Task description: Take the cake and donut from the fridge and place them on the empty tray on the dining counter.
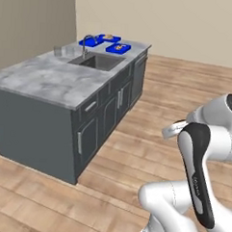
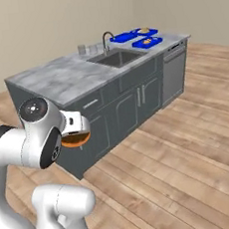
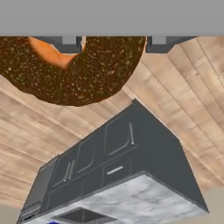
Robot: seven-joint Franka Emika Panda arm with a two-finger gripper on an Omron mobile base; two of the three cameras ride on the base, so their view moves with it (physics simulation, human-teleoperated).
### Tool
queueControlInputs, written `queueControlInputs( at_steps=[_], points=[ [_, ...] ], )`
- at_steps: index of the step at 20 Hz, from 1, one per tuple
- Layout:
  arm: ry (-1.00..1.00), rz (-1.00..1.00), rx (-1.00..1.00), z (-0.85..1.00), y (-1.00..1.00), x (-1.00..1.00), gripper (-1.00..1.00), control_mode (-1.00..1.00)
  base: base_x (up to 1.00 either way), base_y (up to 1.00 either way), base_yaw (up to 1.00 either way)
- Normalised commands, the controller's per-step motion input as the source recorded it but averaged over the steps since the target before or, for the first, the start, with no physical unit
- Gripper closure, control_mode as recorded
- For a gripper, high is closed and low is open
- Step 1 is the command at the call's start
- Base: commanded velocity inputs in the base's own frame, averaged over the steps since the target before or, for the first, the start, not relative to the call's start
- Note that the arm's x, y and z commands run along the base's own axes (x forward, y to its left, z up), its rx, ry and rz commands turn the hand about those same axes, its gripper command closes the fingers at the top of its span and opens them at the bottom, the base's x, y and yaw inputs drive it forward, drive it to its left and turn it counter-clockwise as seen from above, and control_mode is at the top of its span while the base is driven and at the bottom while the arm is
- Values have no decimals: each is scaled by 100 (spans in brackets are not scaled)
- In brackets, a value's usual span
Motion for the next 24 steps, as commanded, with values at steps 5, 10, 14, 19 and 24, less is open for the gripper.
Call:
queueControlInputs(
  at_steps=[5, 10, 14, 19, 24],
  points=[
    [0, 0, 0, 0, 0, 0, 100, 100, 26, 75, 16],
    [0, 0, 0, 0, 0, 0, 100, 100, 67, 100, 9],
    [0, 0, 0, 0, 0, 0, 100, 100, 85, 100, 6],
    [0, 0, 0, 0, 0, 0, 100, 100, 92, 100, 1],
    [0, 0, 0, 0, 0, 0, 100, 100, 98, 100, 0]
  ],
)
